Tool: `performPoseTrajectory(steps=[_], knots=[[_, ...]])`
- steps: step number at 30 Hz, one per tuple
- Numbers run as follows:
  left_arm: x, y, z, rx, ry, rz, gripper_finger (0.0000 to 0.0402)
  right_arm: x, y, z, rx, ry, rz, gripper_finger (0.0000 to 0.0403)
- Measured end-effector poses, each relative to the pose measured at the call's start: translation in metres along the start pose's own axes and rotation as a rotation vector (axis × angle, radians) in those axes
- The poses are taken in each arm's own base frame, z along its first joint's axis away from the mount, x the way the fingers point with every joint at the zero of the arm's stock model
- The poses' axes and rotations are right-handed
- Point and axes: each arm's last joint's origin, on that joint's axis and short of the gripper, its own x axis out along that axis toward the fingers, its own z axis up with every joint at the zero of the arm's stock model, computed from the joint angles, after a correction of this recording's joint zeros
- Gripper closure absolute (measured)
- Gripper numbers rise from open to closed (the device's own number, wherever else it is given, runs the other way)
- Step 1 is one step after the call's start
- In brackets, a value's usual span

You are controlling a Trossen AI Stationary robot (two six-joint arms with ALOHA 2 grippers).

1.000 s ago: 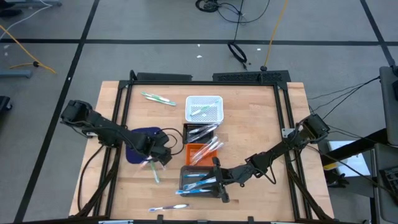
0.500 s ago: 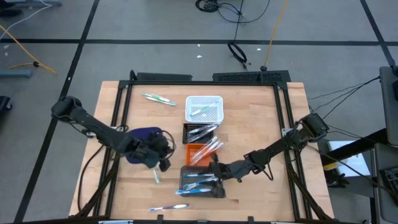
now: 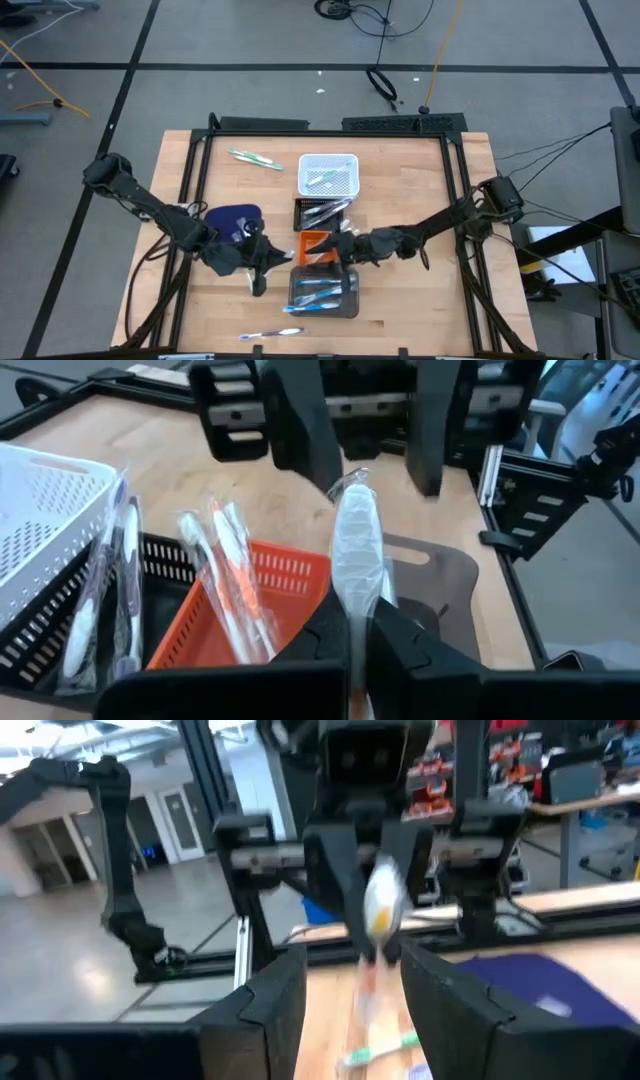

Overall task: Pick & Place Toothbrushes
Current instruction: Put the orange toothbrush into the orange bin

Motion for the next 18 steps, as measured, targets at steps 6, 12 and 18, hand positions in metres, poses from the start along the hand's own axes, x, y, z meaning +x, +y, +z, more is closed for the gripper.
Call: performPoseTrajectory(steps=[6, 12, 18], knots=[[0.001, 0.001, 0.003, 0.002, -0.017, 0.002, 0.0393, 0.005, -0.005, 0.010, -0.005, -0.030, 0.000, 0.0248], [0.001, 0.001, 0.005, 0.012, -0.036, -0.006, 0.0393, 0.012, -0.001, 0.017, -0.031, -0.020, 0.031, 0.0248], [0.001, 0.001, 0.005, 0.015, -0.038, -0.006, 0.0395, 0.015, -0.003, 0.021, -0.040, -0.027, 0.020, 0.0248]])
